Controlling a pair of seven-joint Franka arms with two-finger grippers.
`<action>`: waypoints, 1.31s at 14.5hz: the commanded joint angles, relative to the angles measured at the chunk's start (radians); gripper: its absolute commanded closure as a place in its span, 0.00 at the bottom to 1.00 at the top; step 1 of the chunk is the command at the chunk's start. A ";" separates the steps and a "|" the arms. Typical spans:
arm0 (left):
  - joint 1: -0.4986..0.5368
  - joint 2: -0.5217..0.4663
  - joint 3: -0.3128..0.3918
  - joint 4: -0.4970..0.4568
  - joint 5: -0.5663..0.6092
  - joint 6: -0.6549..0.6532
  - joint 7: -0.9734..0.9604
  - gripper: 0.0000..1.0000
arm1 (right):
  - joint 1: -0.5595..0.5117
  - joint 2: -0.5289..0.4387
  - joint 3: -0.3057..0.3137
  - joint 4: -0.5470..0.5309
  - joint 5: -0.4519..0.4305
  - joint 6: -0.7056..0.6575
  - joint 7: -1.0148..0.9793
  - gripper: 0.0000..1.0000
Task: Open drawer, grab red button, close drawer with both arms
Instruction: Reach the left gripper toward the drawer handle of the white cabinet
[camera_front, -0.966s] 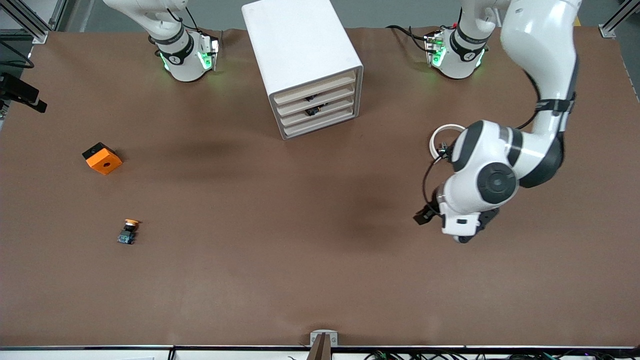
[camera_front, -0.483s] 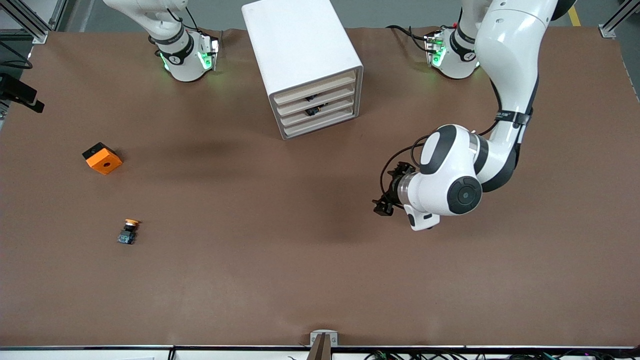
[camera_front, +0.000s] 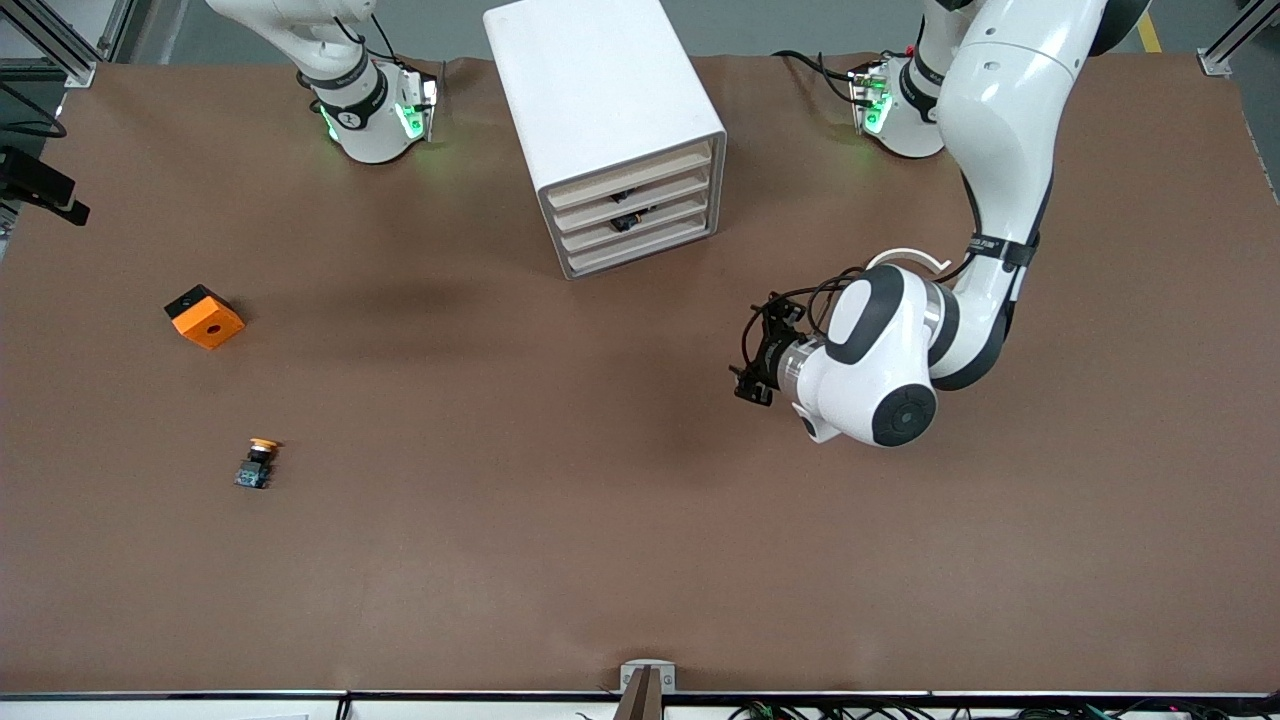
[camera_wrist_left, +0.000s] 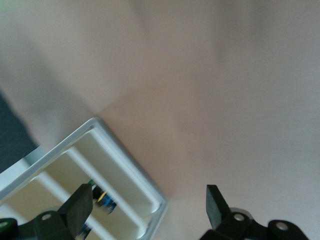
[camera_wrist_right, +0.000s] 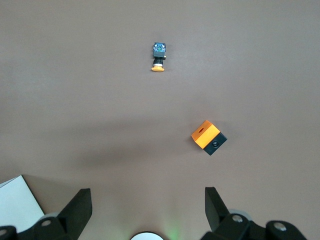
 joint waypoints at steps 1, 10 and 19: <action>-0.008 0.045 0.004 0.034 -0.040 -0.104 -0.107 0.00 | -0.009 -0.024 0.012 -0.021 -0.018 0.005 -0.011 0.00; -0.006 0.117 0.004 0.023 -0.234 -0.304 -0.417 0.00 | -0.011 -0.023 0.010 -0.020 -0.020 0.004 -0.011 0.00; -0.085 0.150 0.003 -0.023 -0.285 -0.365 -0.477 0.48 | -0.011 -0.023 0.010 -0.020 -0.020 0.000 -0.011 0.00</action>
